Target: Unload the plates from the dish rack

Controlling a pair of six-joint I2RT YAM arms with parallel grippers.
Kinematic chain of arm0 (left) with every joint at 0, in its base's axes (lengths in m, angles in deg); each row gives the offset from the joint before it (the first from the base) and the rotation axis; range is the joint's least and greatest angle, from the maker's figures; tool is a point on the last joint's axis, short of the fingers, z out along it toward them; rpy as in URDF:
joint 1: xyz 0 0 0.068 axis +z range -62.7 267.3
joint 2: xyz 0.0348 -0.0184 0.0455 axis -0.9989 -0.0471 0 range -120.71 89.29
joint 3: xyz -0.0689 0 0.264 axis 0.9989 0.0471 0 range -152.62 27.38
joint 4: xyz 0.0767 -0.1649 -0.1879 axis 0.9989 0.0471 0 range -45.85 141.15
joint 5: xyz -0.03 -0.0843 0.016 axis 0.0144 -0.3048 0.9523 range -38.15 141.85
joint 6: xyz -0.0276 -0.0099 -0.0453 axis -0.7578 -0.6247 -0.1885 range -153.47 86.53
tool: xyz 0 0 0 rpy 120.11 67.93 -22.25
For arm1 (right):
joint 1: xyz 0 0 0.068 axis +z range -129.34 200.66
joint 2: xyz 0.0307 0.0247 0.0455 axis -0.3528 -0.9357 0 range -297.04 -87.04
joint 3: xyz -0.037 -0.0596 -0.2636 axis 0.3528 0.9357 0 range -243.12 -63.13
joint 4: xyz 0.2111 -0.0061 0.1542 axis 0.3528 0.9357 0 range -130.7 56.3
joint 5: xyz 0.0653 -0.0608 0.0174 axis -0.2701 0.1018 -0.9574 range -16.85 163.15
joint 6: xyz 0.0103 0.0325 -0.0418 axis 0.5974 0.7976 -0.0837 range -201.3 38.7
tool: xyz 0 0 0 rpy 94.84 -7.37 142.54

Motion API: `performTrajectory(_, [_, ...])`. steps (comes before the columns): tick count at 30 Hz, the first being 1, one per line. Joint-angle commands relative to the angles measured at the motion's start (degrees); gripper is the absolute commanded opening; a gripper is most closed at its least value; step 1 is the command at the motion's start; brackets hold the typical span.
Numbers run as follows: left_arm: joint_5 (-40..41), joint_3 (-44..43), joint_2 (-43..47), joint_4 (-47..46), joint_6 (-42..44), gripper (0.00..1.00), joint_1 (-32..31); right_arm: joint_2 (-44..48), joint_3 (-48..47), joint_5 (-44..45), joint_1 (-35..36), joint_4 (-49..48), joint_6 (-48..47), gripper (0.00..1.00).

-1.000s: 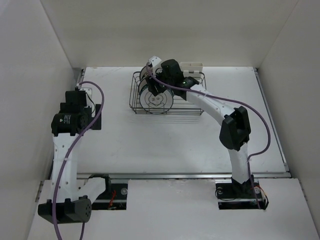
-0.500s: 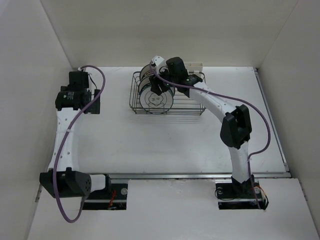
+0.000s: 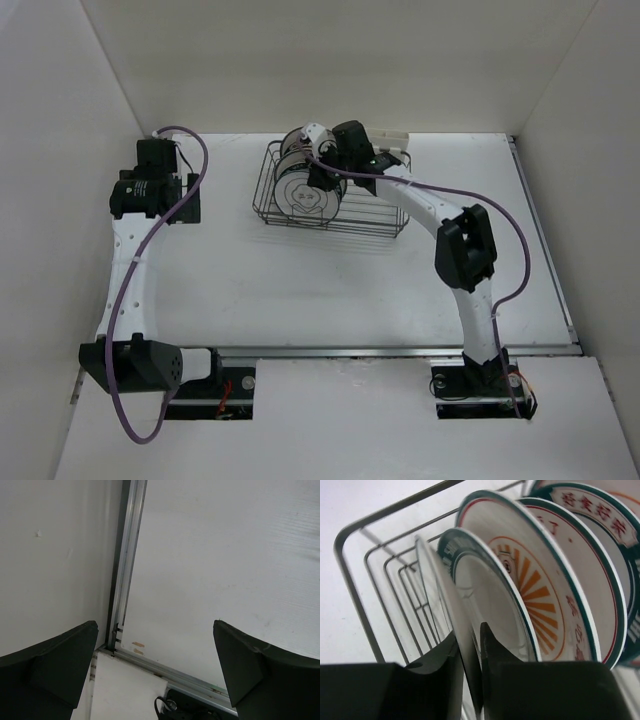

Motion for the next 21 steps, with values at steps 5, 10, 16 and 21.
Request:
performTrajectory(5, [-1.1,-0.2,1.2,0.2,-0.4,1.00,0.4,7.4,3.1,6.4,0.5,-1.5,0.1,0.00])
performTrajectory(10, [-3.4,-0.2,1.8,0.2,-0.4,1.00,0.4,13.2,5.6,9.4,0.5,-4.4,-4.1,0.00])
performTrajectory(16, [-8.0,1.5,1.8,-1.0,0.1,1.00,-0.1,17.9,6.5,10.9,0.5,-6.3,-7.5,0.00])
performTrajectory(21, [-19.0,-3.0,-6.1,-0.5,2.1,1.00,-2.1,23.9,9.3,11.4,0.0,-9.5,-1.0,0.00])
